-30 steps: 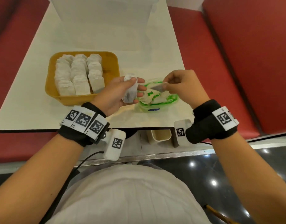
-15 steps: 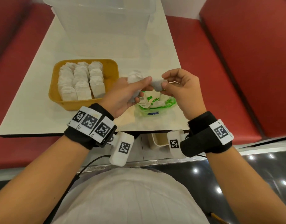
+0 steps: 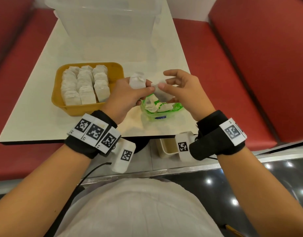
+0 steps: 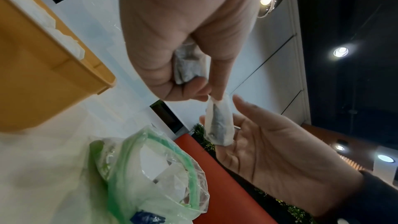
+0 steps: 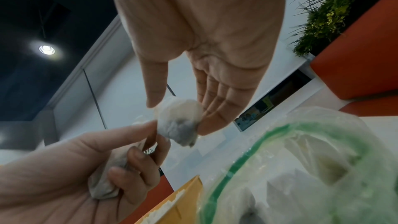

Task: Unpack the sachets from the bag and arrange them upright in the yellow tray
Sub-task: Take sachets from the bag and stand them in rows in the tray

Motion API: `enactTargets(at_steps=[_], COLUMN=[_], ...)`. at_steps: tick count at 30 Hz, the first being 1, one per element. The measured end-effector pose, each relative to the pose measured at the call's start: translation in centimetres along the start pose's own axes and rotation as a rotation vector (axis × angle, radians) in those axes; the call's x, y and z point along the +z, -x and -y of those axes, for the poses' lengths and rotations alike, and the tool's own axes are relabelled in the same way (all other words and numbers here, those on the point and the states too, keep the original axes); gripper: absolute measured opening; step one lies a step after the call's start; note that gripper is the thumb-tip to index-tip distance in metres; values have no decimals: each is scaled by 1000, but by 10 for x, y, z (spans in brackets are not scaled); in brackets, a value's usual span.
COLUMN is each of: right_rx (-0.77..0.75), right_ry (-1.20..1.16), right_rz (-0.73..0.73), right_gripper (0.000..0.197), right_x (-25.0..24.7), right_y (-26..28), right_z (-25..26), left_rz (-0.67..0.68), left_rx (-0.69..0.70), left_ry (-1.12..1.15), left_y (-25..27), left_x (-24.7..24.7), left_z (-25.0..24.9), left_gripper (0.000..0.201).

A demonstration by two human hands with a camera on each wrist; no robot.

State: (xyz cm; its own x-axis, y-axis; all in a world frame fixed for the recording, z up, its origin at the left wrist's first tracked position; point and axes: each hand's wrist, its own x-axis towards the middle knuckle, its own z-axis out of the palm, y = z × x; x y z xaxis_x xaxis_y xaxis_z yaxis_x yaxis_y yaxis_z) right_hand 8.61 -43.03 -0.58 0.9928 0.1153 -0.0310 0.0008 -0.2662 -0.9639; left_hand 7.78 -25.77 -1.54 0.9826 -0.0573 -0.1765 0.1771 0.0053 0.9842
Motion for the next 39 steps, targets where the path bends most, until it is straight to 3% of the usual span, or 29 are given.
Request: enactTargets(at_steps=[4,10,15,19,22,26,28,32,36,39], right_rx=[-137,-236,-214,-224,-220,-163,-135,-215,-308,-241], right_ry=[162,400,438,523,490,149,92,325,431,512], right_rz=[-13,-131,-47,41,120,297,343,245,177,134], right_gripper=[10,5,39,24,8,11,13,12,12,7], right_x=[1,-9,-10,-5,1,12,22,36,29,11], right_y=[-7,-11,-13,-12,-12,-12,-17,-31,-36,-37], right_z=[11,20,16,20,27,43,47,48,47,32], left_rz=[46,55,83,76,59,44,109,345,286,253], left_rx=[-44,-197,-110,-102,-138,-236,-281,-283,-182,-182], left_ry=[49,233,177,156,171,276,339,420,304,293], left_y=[2,4,8,9,10,8,7,4,1,-3], left_x=[1,-8,-17,-23,-26,-28,-29,-33,-33,-37], left_z=[-1,1,5,10,12,12,8,-3,-4,0], left_gripper=[9,21,28,28,30,31,39,58,22,21])
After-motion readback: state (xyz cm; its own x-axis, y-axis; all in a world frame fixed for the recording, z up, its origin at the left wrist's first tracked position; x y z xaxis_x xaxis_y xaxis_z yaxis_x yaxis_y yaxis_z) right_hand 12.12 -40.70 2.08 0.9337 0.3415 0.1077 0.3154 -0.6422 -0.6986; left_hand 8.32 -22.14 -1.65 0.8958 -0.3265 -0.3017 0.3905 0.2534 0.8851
